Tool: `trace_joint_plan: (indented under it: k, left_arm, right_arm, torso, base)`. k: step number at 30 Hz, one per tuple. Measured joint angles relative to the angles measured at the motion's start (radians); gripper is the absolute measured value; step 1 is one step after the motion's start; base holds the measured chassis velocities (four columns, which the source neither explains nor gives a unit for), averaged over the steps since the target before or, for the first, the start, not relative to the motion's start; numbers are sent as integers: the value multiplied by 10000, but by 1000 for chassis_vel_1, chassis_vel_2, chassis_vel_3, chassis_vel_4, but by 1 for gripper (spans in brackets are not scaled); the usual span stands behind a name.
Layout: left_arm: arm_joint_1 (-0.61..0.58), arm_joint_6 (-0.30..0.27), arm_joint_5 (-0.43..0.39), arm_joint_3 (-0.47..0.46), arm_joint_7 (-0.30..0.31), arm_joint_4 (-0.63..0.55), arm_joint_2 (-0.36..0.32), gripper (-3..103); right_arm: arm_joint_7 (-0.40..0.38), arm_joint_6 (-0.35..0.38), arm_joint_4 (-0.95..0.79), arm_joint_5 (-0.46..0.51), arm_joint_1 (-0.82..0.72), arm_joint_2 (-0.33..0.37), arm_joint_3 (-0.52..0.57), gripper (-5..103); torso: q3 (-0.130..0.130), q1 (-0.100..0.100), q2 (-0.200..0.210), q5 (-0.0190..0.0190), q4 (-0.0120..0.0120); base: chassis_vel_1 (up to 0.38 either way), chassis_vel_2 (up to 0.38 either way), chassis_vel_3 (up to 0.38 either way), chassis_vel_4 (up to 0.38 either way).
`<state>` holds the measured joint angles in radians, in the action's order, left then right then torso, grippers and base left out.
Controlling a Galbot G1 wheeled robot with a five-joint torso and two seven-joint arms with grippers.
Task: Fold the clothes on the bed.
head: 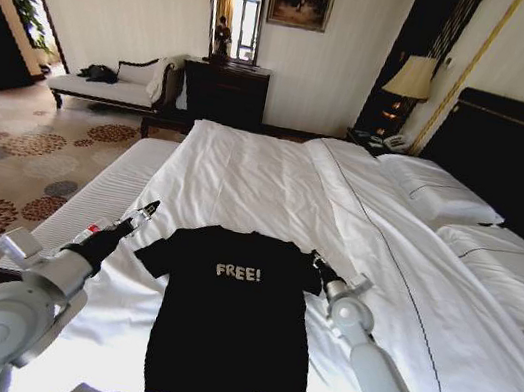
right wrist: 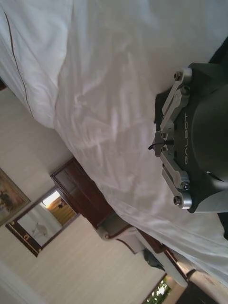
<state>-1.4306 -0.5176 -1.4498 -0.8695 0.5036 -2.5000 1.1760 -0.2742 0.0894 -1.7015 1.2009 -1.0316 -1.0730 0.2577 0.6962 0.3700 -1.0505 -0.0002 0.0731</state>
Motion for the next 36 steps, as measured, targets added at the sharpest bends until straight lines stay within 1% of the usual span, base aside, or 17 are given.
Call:
trace_joint_plan:
  k: [2,4,8,13,17,24,29,32,34,36]
  left_arm:
    - [-8,1,-2,-7,5,0,7,100]
    - [-12,1,-5,-19,8,0,6,100]
    - [-17,9,-13,-62,29,0,-5,100]
    - [10,12,-10,-20,43,0,55,100]
    - [47,12,-3,35,49,3,101,100]
    - [128,13,19,120,68,127,129,100]
    - [178,13,24,156,71,219,129,100]
    - [223,15,56,183,72,300,129,100]
    - [273,23,94,220,73,407,132,100]
    - [326,37,168,268,75,552,137,100]
  right_arm:
    - [238,-247,126,-162,54,-172,-373,0]
    - [301,-333,160,-181,83,-260,-494,0]
    - [526,-696,244,-189,245,-731,-991,0]
    - [697,-964,252,-210,351,-921,-1431,0]
    - [754,-998,400,-312,436,-1001,-1621,0]
    - [803,-1043,1157,-633,648,-1371,-1908,0]
    - [818,-1055,1242,-756,665,-1521,-2022,0]
    - [916,-1117,1232,-936,622,-1532,-2062,0]
    - [1172,-1288,1097,-1140,524,-1521,-2062,-1]
    - [1570,-1563,691,-1222,366,-1492,-1953,9]
  torso:
    - [0,0,0,3,1]
    - [0,0,0,2,1]
    - [0,0,1,1,-1]
    - [0,0,0,1,0]
    - [0,0,0,0,0]
    - [0,0,0,3,0]
    - [0,0,0,2,0]
    - [0,0,0,2,0]
    - [0,0,0,2,1]
    - [1,0,0,3,0]
  base:
    - [0,0,0,0]
    - [0,0,0,0]
    - [0,0,0,0]
    - [0,0,0,0]
    - [0,0,0,0]
    - [0,0,0,0]
    - [0,0,0,0]
    - [0,0,0,0]
    - [0,0,0,0]
    - [0,0,0,0]
